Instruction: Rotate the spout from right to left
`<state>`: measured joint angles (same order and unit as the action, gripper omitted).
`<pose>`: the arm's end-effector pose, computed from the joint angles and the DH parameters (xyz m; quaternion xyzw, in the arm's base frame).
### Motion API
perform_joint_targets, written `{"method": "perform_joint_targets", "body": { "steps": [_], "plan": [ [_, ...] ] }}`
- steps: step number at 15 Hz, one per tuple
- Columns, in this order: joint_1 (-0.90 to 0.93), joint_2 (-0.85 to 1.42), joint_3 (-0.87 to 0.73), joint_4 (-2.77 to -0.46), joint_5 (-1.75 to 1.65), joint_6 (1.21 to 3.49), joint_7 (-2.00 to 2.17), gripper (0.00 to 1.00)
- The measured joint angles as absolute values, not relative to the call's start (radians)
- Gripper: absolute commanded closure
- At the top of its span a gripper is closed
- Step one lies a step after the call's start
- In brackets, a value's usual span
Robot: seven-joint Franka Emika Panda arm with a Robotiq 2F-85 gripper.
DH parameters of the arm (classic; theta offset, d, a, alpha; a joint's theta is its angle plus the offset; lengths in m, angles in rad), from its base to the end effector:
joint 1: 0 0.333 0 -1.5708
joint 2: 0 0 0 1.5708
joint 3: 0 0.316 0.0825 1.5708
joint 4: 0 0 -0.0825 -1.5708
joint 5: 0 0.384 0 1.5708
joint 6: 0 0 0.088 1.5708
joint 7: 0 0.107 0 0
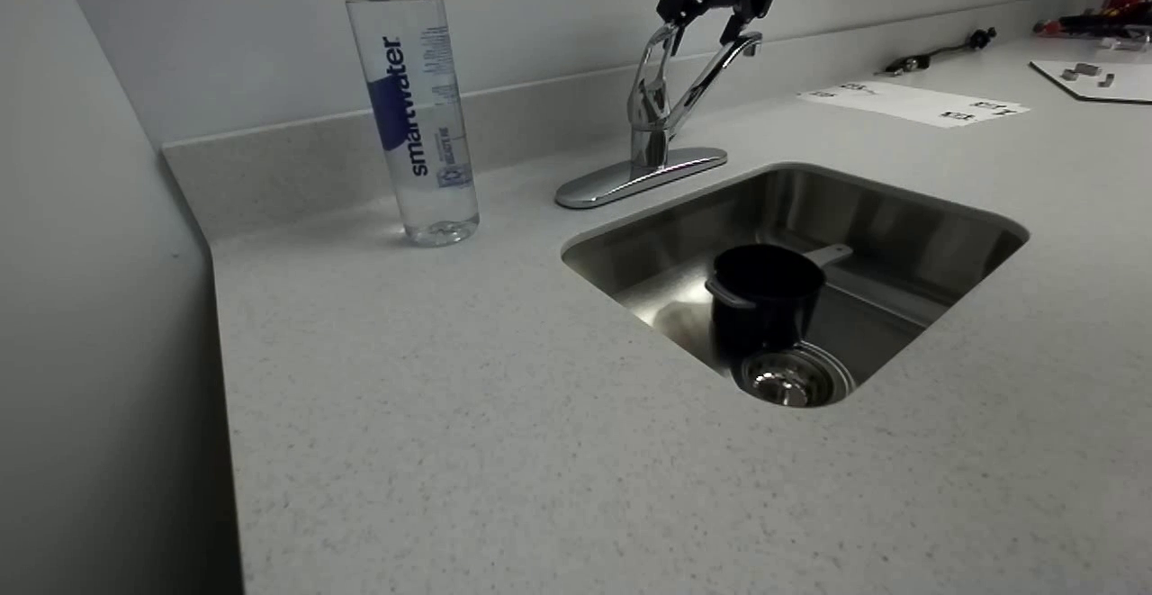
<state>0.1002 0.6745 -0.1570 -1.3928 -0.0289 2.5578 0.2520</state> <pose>0.7664 -0.0135 0.3694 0.9614 -0.1110 0.2500 0.0297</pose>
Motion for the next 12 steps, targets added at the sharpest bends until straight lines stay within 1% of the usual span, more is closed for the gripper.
{"method": "perform_joint_targets", "body": {
  "steps": [7,12],
  "plan": [
    [0.069,0.565,-0.107,-1.492,-0.029,2.340,0.124,0.00],
    [0.061,0.504,-0.081,-1.588,-0.029,2.273,0.063,0.00]
  ]
}}
